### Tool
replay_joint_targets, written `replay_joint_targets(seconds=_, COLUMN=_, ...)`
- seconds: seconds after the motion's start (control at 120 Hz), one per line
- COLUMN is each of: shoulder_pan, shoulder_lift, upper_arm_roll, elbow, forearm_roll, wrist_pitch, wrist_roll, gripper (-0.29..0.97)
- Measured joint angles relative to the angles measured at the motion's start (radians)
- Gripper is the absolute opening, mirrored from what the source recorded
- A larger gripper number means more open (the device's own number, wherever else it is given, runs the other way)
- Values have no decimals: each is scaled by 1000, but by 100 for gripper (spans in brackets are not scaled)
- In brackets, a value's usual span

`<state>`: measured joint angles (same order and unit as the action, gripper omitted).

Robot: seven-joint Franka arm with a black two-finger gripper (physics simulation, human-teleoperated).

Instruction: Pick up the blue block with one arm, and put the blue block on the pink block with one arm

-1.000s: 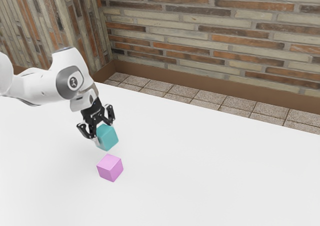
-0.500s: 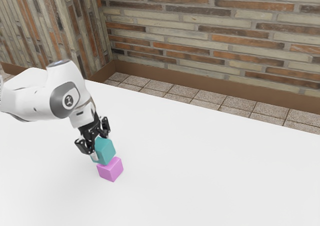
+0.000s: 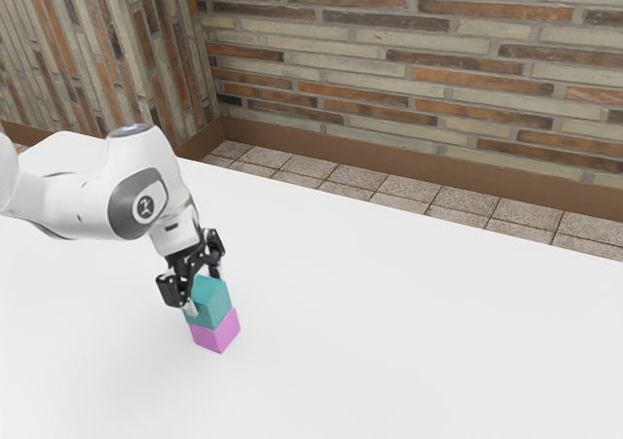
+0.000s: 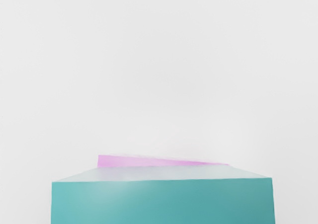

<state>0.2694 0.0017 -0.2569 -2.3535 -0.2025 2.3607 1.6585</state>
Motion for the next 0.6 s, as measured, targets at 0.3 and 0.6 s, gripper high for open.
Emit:
replay_joint_targets(seconds=0.3, shoulder_pan=-33, shoulder_lift=-216, upper_arm_roll=-2, elbow=150, forearm_roll=9, wrist_pitch=-222, wrist_roll=-45, gripper=66)
replay_joint_targets(seconds=0.6, shoulder_pan=-296, shoulder_lift=-49, upper_arm_roll=289, elbow=855, forearm_roll=262, wrist_pitch=-812, wrist_roll=-286, gripper=67)
